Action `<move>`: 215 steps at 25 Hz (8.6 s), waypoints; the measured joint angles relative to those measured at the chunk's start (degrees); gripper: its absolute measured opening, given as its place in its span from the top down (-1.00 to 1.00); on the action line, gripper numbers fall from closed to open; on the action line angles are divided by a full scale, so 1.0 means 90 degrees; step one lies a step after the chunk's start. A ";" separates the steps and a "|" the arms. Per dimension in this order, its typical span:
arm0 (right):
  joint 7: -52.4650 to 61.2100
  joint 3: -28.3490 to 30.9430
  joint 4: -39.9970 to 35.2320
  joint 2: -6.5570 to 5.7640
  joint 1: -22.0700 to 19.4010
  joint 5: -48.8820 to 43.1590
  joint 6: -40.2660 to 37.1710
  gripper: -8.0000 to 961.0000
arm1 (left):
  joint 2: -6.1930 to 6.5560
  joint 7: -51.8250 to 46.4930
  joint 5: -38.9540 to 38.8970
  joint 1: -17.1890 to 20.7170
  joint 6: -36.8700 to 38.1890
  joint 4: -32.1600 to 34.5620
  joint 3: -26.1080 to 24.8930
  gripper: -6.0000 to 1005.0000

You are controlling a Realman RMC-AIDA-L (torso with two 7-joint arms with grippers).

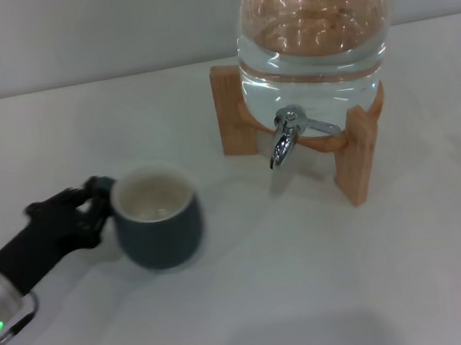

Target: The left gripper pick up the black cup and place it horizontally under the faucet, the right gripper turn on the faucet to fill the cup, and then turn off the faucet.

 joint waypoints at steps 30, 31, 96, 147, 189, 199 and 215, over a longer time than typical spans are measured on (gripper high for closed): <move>0.0000 -0.0160 0.0009 0.0000 0.0123 -0.0014 0.0194 -0.72 | -0.0086 0.0549 0.0241 -0.1527 0.1010 -0.1520 -0.0097 0.62; 0.0000 -0.0164 0.0009 0.0000 0.0118 -0.0014 0.0194 -0.72 | -0.0088 0.0560 0.0242 -0.1576 0.1061 -0.1571 -0.0104 0.62; -0.0002 -0.0164 0.0065 0.0000 0.0074 -0.0013 0.0186 -0.72 | -0.0085 0.0866 0.0449 -0.2111 0.1810 -0.2028 -0.0111 0.17; 0.5328 -0.5323 -0.5225 0.0024 -0.0044 -0.1351 0.0517 -0.72 | 0.0038 -0.0535 -0.1734 0.1029 -0.0414 0.0622 -0.0101 0.16; 0.5868 -0.6471 -0.5752 -0.0018 0.0082 -0.1695 0.0113 -0.72 | 0.0038 -0.0540 -0.1736 0.1051 -0.0390 0.0650 -0.0092 0.16; 0.5858 -0.7044 -0.5797 0.0013 0.0003 -0.1564 0.0251 -0.72 | 0.0038 -0.0472 -0.1736 0.0974 -0.0234 0.0634 -0.0102 0.16; 0.5979 -0.8511 -0.6227 0.0022 0.0048 -0.1017 -0.0960 -0.72 | 0.0025 -0.0471 -0.1736 0.1010 -0.0273 0.0622 -0.0101 0.17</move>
